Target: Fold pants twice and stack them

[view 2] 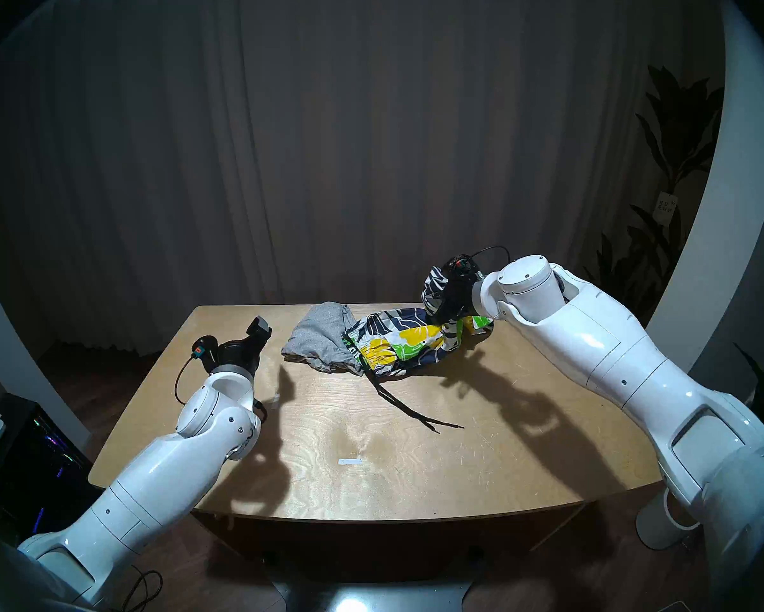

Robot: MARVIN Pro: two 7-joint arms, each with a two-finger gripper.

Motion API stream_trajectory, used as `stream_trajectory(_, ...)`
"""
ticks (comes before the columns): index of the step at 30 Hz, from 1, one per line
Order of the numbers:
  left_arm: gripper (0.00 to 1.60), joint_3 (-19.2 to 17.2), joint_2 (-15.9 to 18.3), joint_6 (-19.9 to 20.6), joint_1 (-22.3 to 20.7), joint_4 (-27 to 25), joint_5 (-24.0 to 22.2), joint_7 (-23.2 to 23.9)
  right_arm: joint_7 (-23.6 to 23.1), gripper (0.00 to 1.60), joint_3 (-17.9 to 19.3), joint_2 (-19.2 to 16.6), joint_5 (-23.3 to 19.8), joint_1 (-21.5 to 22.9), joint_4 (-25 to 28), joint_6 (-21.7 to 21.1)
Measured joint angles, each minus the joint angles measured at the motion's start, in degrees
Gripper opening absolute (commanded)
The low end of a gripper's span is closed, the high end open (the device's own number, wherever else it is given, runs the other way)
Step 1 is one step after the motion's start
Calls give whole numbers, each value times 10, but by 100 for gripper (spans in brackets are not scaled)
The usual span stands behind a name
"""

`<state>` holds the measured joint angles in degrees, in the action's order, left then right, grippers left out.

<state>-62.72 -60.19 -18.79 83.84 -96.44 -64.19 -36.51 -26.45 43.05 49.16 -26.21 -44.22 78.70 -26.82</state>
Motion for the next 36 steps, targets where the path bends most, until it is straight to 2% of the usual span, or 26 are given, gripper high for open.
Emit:
stream_trajectory(7, 160, -8, 3, -16, 19, -12, 1, -18, -65, 0, -43, 25, 63, 36, -22, 16)
stream_trajectory(18, 160, -18, 7, -39, 41, -28, 4, -39, -158, 0, -112, 74, 144, 94, -98, 66)
stream_trajectory(24, 160, -21, 7, -50, 44, -31, 5, -46, -189, 0, -143, 106, 174, 119, -140, 98)
stream_trajectory(36, 160, -31, 10, -73, 54, -38, 7, -53, -220, 0, -194, 171, 221, 155, -203, 170)
